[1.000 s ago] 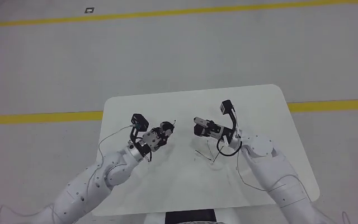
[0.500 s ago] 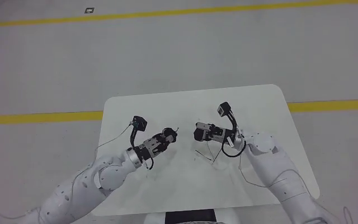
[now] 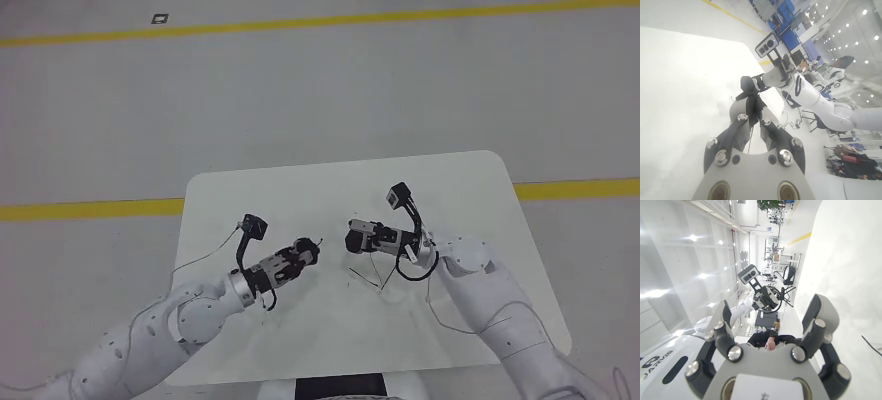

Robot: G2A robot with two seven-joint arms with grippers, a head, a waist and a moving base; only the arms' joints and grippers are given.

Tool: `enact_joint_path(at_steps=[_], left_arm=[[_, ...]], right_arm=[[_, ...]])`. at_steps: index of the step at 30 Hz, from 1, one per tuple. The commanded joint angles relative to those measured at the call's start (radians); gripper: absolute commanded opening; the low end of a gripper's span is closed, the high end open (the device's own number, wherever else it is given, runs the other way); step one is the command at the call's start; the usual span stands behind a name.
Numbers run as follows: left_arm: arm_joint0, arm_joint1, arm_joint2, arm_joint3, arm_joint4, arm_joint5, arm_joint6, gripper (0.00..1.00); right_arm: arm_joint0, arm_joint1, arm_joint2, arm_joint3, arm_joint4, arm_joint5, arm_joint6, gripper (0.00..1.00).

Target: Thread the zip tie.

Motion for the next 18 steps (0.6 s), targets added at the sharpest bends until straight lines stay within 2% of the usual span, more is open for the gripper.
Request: enact_joint_path(at_steps=[1, 3, 12, 16, 18], left_arm=[[0.005, -0.003, 0.002, 0.007, -0.087, 0.000, -0.047, 0.00], [0.008, -0.002, -0.001, 0.008, -0.132, 0.000, -0.108, 0.00], [0.064, 0.003, -0.072, 0.001, -0.227, 0.000, -0.209, 0.00], [0.093, -0.005, -0.121, -0.001, -0.287, 0.000, -0.273, 0.00], [0.105, -0.012, -0.144, -0.016, -0.310, 0.000, -0.309, 0.00]], right_arm=[[0.000, 0.000, 0.000, 0.000, 0.000, 0.000, 0.000, 1.00], [0.000, 0.000, 0.000, 0.000, 0.000, 0.000, 0.000, 1.00], [0.000, 0.000, 0.000, 0.000, 0.000, 0.000, 0.000, 1.00], [0.000, 0.000, 0.000, 0.000, 0.000, 0.000, 0.000, 1.00], [0.000, 0.000, 0.000, 0.000, 0.000, 0.000, 0.000, 1.00]])
